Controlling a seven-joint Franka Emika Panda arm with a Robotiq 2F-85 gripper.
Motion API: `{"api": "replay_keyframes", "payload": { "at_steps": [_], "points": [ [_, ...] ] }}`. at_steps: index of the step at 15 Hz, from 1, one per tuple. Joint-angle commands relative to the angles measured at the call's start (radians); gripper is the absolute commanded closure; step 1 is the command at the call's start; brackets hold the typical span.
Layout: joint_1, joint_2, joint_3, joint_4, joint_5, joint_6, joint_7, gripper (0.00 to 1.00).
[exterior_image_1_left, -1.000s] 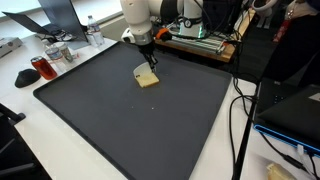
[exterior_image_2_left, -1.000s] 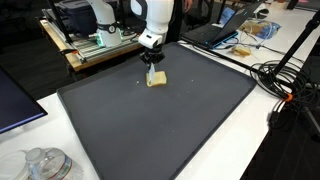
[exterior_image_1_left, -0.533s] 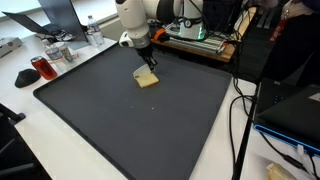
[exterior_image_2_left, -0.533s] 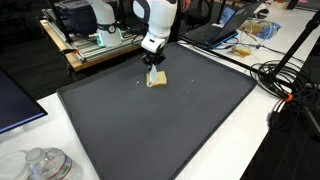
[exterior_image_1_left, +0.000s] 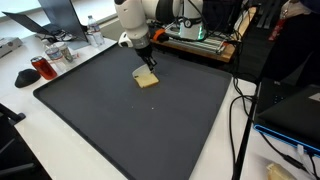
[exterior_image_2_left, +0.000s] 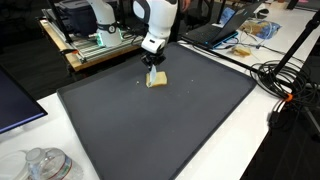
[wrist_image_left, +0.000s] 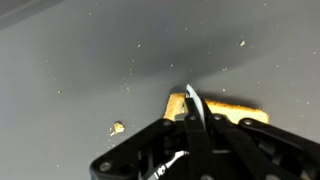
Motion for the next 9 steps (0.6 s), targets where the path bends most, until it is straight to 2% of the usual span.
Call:
{"api": "replay_keyframes", "payload": {
  "at_steps": [1, 9],
  "points": [
    [0.021, 0.037, -0.032, 0.030, 0.000, -0.003, 0.023, 0.99],
    [-0.013, 0.092, -0.043, 0.081, 0.051, 0.011, -0.027, 0.99]
  ]
}}
